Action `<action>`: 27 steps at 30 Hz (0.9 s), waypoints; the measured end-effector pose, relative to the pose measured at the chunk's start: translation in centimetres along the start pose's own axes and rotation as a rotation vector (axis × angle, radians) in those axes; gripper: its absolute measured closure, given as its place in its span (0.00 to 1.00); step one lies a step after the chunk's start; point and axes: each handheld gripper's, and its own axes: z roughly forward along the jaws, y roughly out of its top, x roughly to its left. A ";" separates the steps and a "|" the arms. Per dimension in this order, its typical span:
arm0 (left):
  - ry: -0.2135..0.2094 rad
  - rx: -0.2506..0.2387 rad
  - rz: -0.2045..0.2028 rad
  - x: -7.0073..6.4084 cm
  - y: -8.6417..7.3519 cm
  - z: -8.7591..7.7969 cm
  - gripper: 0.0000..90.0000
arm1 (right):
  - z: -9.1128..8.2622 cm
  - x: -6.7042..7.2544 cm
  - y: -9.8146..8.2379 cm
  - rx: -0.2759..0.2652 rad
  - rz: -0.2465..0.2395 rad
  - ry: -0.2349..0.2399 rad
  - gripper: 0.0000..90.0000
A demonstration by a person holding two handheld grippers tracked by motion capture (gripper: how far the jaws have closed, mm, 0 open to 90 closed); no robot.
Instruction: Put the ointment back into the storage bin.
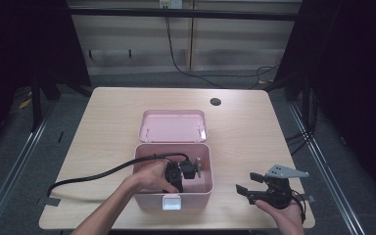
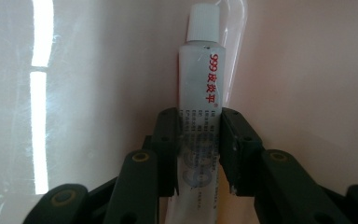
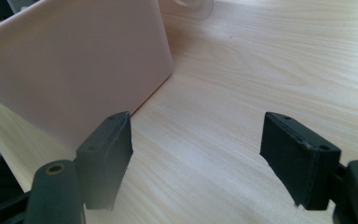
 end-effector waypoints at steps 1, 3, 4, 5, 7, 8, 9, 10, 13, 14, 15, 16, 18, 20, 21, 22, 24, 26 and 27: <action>0.000 0.002 0.003 0.0 0.0 0.0 0.77 | 0.0 0.0 0.0 -0.001 0.001 0.001 0.28; -0.008 -0.001 0.000 -0.1 0.0 0.0 0.74 | 0.0 0.0 0.0 -0.001 0.001 0.001 0.28; -0.006 0.001 -0.001 -0.1 0.0 0.0 0.74 | 0.0 0.0 0.0 -0.001 0.001 0.002 0.28; -0.004 0.004 -0.001 -0.1 0.0 0.0 0.73 | 0.0 0.0 0.0 0.000 0.000 0.000 0.28; 0.000 -0.009 -0.009 -0.1 0.0 -0.2 0.70 | 0.0 0.0 0.0 0.000 0.000 0.000 0.28; 0.005 -0.003 -0.005 -0.1 0.0 -0.2 0.71 | 0.0 0.0 0.0 0.000 0.000 0.000 0.28; 0.007 -0.005 -0.009 -0.1 0.1 -0.3 0.71 | 0.0 0.0 0.0 -0.001 -0.001 0.000 0.28; 0.005 -0.003 -0.013 0.0 0.1 -0.4 0.69 | 0.0 0.0 0.0 -0.001 0.000 0.001 0.28; 0.003 -0.002 -0.011 -0.1 0.1 -0.5 0.62 | 0.0 0.0 0.0 -0.002 -0.001 0.000 0.28; 0.009 -0.003 -0.016 -0.1 0.1 -0.6 0.62 | 0.0 0.0 0.0 -0.001 0.002 -0.001 0.28; 0.016 -0.005 -0.025 -0.1 0.1 -0.6 0.60 | 0.0 0.0 0.0 0.000 0.002 0.000 0.28; 0.015 -0.006 -0.031 0.0 0.1 -0.7 0.59 | 0.0 0.0 0.0 -0.003 0.001 0.001 0.28; 0.020 -0.015 -0.033 0.0 0.1 -0.8 0.56 | 0.0 0.0 0.0 -0.002 -0.001 0.001 0.28; 0.043 -0.016 -0.043 -0.1 0.0 -1.0 0.54 | 0.0 0.0 0.0 -0.005 -0.002 0.003 0.28; 0.048 -0.022 -0.041 -0.2 0.0 -1.2 0.52 | 0.0 0.0 0.0 -0.005 -0.001 0.002 0.28; 0.056 -0.030 -0.042 -0.3 0.0 -1.4 0.51 | -0.1 0.0 0.0 -0.005 0.000 0.000 0.28; 0.083 -0.033 -0.050 -0.4 -0.2 -1.8 0.47 | 0.0 0.0 0.0 -0.004 0.001 0.001 0.28; 0.098 -0.052 -0.058 -0.4 -0.3 -2.3 0.46 | 0.0 0.0 0.0 -0.006 -0.001 0.002 0.28; 0.098 -0.052 -0.058 -0.4 -0.3 -2.3 0.44 | 0.0 0.0 0.0 -0.006 -0.001 0.002 0.28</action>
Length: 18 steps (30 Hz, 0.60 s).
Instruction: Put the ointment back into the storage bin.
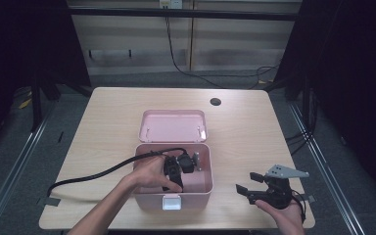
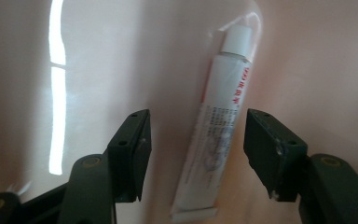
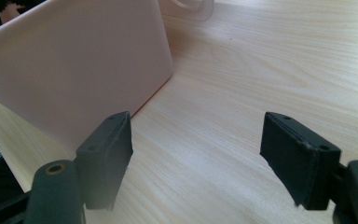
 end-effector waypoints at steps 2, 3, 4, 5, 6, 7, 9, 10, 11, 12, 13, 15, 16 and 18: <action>0.010 -0.017 -0.003 -0.2 -0.1 -0.5 0.44 | 0.0 0.0 0.0 0.000 0.000 0.002 0.28; 0.014 -0.019 0.000 -0.2 -0.1 -0.6 0.43 | 0.0 0.0 0.0 0.000 0.000 0.002 0.28; 0.023 -0.036 -0.010 -0.4 -0.2 -0.9 0.43 | 0.0 0.0 0.0 0.000 0.001 0.001 0.28; 0.031 -0.048 -0.007 -0.4 -0.2 -1.1 0.43 | 0.0 0.0 0.0 0.000 0.001 0.001 0.28; 0.031 -0.057 0.000 -0.4 -0.2 -1.3 0.43 | 0.0 0.0 0.0 0.000 0.000 0.000 0.28; 0.028 -0.066 -0.008 -0.4 -0.3 -1.5 0.43 | 0.0 0.0 0.0 -0.001 0.001 0.001 0.28; 0.033 -0.070 -0.010 -0.4 -0.3 -1.8 0.39 | 0.0 0.0 0.0 -0.001 0.000 0.001 0.28; 0.041 -0.077 -0.017 -0.4 -0.4 -2.0 0.38 | 0.0 0.0 0.0 0.000 0.000 0.001 0.28; 0.047 -0.084 -0.019 -0.4 -0.4 -2.1 0.38 | 0.0 0.0 0.0 0.000 -0.001 0.000 0.28; 0.046 -0.090 -0.018 -0.4 -0.5 -2.3 0.38 | 0.0 0.0 0.0 0.000 0.000 0.001 0.28; 0.048 -0.097 -0.025 -0.4 -0.6 -2.5 0.38 | 0.0 0.0 0.0 0.000 0.000 0.000 0.28; 0.063 -0.099 -0.008 -0.4 -0.7 -2.9 0.39 | 0.0 0.0 0.0 0.000 0.001 0.001 0.28; 0.063 -0.099 -0.008 -0.4 -0.7 -2.9 0.40 | 0.0 0.0 0.0 0.000 0.001 0.001 0.28; 0.077 -0.094 -0.006 -0.6 -0.8 -3.3 0.38 | 0.0 0.0 0.0 0.000 -0.001 0.003 0.28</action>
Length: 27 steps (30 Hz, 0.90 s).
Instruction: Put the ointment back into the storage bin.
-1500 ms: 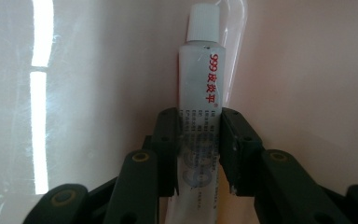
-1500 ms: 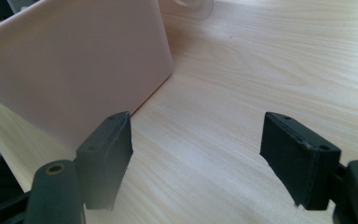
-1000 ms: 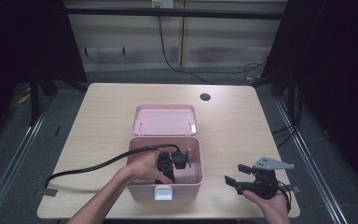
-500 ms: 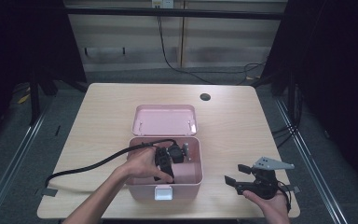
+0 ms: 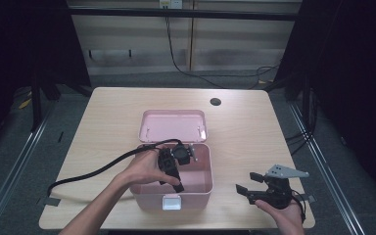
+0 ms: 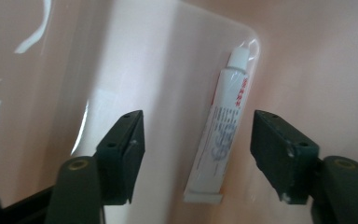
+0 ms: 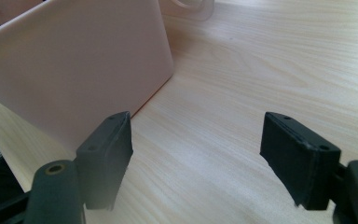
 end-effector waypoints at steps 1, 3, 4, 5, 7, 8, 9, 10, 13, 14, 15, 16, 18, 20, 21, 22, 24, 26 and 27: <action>0.001 -0.005 0.008 -0.1 -0.1 -0.2 0.38 | 0.0 0.0 0.0 0.000 0.000 0.000 0.28; 0.002 -0.017 0.011 -0.2 -0.2 -0.6 0.38 | 0.0 0.0 0.0 0.001 0.000 -0.001 0.28; 0.002 -0.017 0.011 -0.2 -0.2 -0.6 0.37 | 0.0 0.0 0.0 0.000 0.001 0.000 0.28; 0.002 -0.037 0.011 -0.4 -0.3 -1.1 0.37 | 0.0 0.0 0.0 0.001 0.000 0.000 0.28; 0.019 -0.057 -0.003 -0.4 -0.4 -1.6 0.36 | 0.0 0.0 0.0 0.001 0.001 0.001 0.28; 0.025 -0.054 -0.019 -0.4 -0.5 -1.8 0.35 | 0.0 0.0 0.0 0.001 -0.001 0.000 0.28; 0.022 -0.060 -0.018 -0.4 -0.5 -1.9 0.33 | 0.0 0.0 0.0 0.002 0.000 -0.001 0.28; 0.011 -0.078 -0.019 -0.4 -0.6 -2.1 0.31 | 0.0 0.0 0.0 0.002 0.000 -0.002 0.28; 0.010 -0.096 -0.008 -0.6 -0.8 -2.9 0.29 | 0.0 0.0 0.0 0.001 -0.001 -0.001 0.28; 0.010 -0.096 -0.008 -0.6 -0.8 -2.9 0.27 | 0.0 0.0 0.0 0.001 -0.001 -0.001 0.28; 0.015 -0.103 -0.010 -0.7 -0.9 -3.1 0.28 | 0.0 0.0 0.0 0.001 0.000 -0.001 0.28; 0.016 -0.103 -0.009 -0.7 -1.0 -3.3 0.27 | 0.0 0.0 0.0 0.002 0.000 -0.002 0.28; 0.017 -0.115 -0.002 -0.6 -1.1 -3.9 0.25 | 0.0 0.1 0.0 0.003 -0.001 -0.001 0.28; 0.022 -0.128 0.010 -0.7 -1.3 -4.2 0.25 | 0.0 0.1 0.0 0.002 -0.001 -0.002 0.28; 0.018 -0.132 0.013 -0.7 -1.5 -4.4 0.22 | 0.0 0.1 0.0 0.003 -0.002 -0.003 0.28; 0.012 -0.138 0.024 -0.7 -1.6 -4.6 0.22 | 0.0 0.0 0.0 0.001 -0.001 -0.002 0.28; 0.003 -0.153 0.039 -0.9 -1.7 -5.1 0.24 | 0.0 0.0 0.0 0.002 -0.001 -0.004 0.28; 0.014 -0.165 0.050 -1.1 -1.9 -5.6 0.23 | 0.0 0.0 0.0 0.003 -0.001 -0.003 0.28; 0.019 -0.169 0.050 -1.1 -2.0 -5.8 0.23 | 0.0 0.1 0.0 0.003 -0.002 -0.003 0.28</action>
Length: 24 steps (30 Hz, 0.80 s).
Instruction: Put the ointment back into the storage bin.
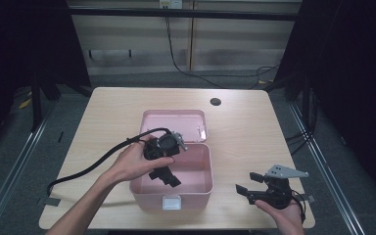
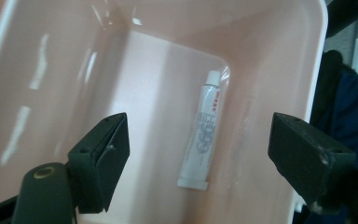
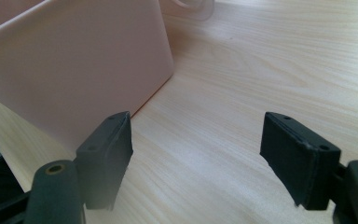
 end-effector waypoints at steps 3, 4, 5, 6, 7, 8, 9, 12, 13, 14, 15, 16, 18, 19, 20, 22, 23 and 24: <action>0.013 -0.001 -0.009 -0.2 -0.3 -0.6 0.23 | 0.0 0.0 0.0 -0.001 0.001 0.000 0.28; 0.013 -0.001 -0.009 -0.2 -0.3 -0.6 0.23 | 0.0 0.0 0.0 -0.001 0.001 0.000 0.28; -0.006 -0.020 -0.014 0.0 -0.7 -0.9 0.23 | 0.0 0.0 0.0 -0.001 0.001 0.000 0.28; -0.004 -0.027 -0.024 0.1 -0.9 -1.0 0.23 | 0.0 0.0 0.0 -0.001 0.002 0.000 0.28; -0.003 -0.034 -0.030 0.3 -1.2 -1.2 0.23 | 0.0 0.0 0.0 -0.002 0.002 0.000 0.28; 0.007 -0.046 -0.037 0.4 -1.6 -1.3 0.23 | 0.0 0.0 0.0 -0.002 0.003 0.000 0.28; 0.007 -0.055 -0.046 0.5 -1.9 -1.5 0.23 | 0.0 0.0 0.0 -0.001 0.002 -0.001 0.28; 0.022 -0.069 -0.052 0.6 -2.6 -2.1 0.23 | 0.0 0.0 0.0 0.000 0.003 -0.001 0.28; 0.029 -0.083 -0.052 0.6 -3.1 -2.6 0.23 | 0.0 0.0 0.0 0.000 0.003 -0.002 0.28; 0.033 -0.096 -0.052 0.6 -3.3 -2.9 0.23 | 0.0 0.0 0.0 -0.001 0.004 -0.003 0.28; 0.047 -0.105 -0.054 0.6 -3.5 -3.2 0.23 | 0.0 0.0 0.0 -0.001 0.005 -0.003 0.28; 0.050 -0.107 -0.055 0.6 -3.7 -3.5 0.23 | 0.0 0.0 0.0 -0.001 0.005 -0.003 0.28; 0.057 -0.125 -0.051 0.4 -4.0 -4.0 0.23 | 0.0 0.0 0.0 0.000 0.006 -0.003 0.28; 0.068 -0.136 -0.038 0.4 -4.2 -4.2 0.23 | 0.0 0.0 0.0 0.000 0.006 -0.003 0.28; 0.075 -0.148 -0.033 0.3 -4.4 -4.4 0.23 | 0.0 0.0 0.0 0.000 0.006 -0.004 0.28; 0.088 -0.162 -0.032 0.3 -4.9 -4.7 0.23 | 0.0 0.0 0.0 0.000 0.007 -0.005 0.28; 0.087 -0.190 -0.049 0.3 -5.2 -4.7 0.23 | 0.0 0.0 0.0 -0.001 0.008 -0.004 0.28; 0.083 -0.189 -0.056 0.4 -5.4 -4.8 0.23 | 0.0 -0.1 0.0 0.000 0.008 -0.005 0.28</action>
